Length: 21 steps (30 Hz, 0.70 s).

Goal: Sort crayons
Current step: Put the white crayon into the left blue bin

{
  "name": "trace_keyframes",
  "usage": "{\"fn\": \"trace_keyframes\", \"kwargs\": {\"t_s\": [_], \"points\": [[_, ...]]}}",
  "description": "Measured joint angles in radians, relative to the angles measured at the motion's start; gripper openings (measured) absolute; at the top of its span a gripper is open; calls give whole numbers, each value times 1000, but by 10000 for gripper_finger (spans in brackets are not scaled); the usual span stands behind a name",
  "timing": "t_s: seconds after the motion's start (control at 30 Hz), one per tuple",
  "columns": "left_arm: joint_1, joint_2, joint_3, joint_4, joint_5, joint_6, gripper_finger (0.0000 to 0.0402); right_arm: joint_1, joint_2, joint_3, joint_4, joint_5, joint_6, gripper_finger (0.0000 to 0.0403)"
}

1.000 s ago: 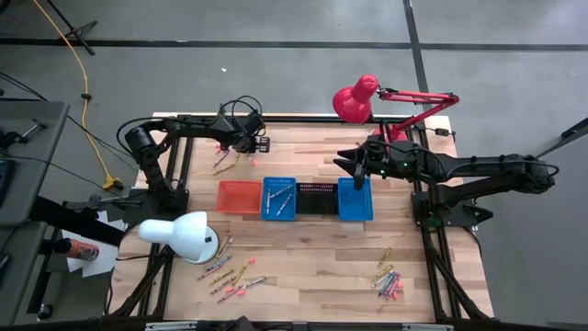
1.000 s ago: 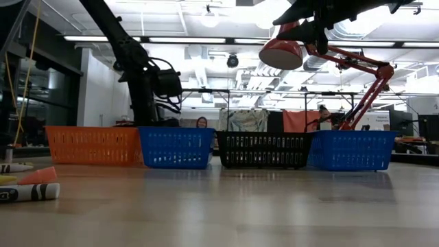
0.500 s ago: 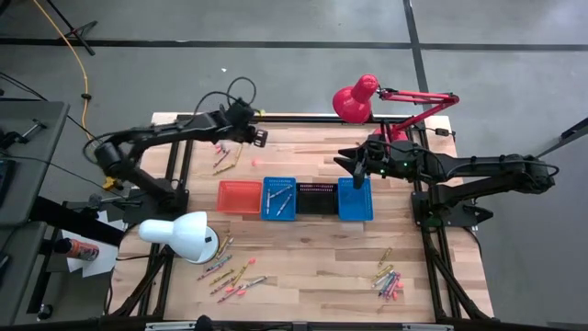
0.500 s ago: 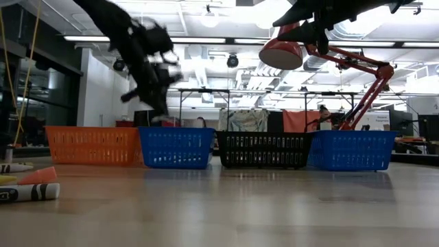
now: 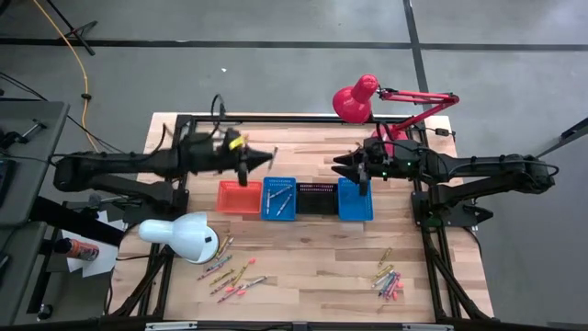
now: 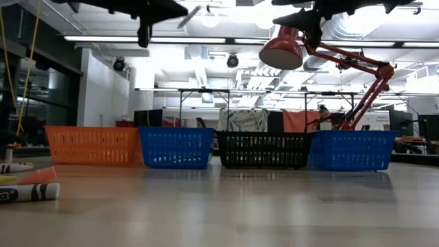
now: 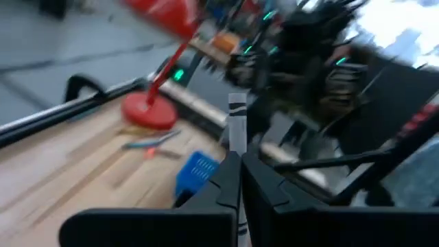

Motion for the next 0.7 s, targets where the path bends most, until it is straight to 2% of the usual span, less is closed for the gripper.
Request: {"fn": "trace_keyframes", "kwargs": {"t_s": [0.13,0.7], "points": [[-65,-9,-53,117,-96,1,2,0,0,0,6,1,-14,165],[-68,-9,-52,126,-88,24,0,0,0,0,6,2,2,165]]}}
